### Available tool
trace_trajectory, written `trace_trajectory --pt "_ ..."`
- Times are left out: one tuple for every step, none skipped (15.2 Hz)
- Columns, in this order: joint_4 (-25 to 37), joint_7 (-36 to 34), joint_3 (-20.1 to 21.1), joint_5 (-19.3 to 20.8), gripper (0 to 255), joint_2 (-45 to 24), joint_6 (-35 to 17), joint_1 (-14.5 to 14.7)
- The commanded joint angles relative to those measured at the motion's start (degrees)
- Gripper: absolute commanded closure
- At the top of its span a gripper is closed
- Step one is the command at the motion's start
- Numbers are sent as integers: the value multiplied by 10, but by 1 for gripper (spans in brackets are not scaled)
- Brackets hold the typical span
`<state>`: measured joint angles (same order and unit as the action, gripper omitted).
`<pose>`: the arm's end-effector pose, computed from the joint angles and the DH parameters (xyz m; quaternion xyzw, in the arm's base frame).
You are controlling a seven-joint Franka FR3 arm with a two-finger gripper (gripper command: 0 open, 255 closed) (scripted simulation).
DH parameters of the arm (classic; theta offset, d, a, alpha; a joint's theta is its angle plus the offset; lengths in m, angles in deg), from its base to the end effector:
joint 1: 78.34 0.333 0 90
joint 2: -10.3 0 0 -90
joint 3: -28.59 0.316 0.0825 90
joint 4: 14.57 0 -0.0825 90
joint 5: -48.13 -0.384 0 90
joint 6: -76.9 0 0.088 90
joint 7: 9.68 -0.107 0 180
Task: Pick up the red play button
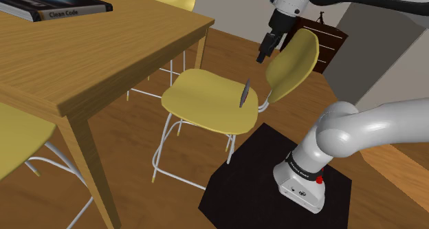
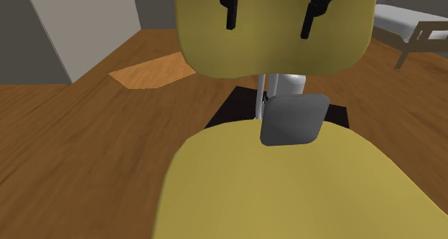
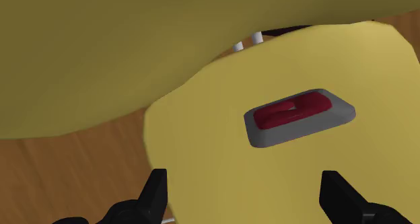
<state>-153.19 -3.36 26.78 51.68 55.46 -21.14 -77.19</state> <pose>0.3187 -0.0119 0.5738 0.9974 0.0566 0.0387 0.0218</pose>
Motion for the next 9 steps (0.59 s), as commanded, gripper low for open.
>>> trace_trajectory --pt "0 0 0 0 0 0 0 0" --pt "-16 -76 25 -13 0 12 2 -18" --pt "-29 -151 53 -30 0 22 4 -39" --pt "-40 -227 81 -49 0 30 7 -58" --pt "-48 -302 110 -69 0 36 9 -77" --pt "-53 -377 140 -90 0 39 11 -96" --pt "-57 -453 169 -111 0 39 13 -114" --pt "-57 -530 198 -133 0 36 13 -132" --pt "-56 -606 226 -154 0 31 12 -149"
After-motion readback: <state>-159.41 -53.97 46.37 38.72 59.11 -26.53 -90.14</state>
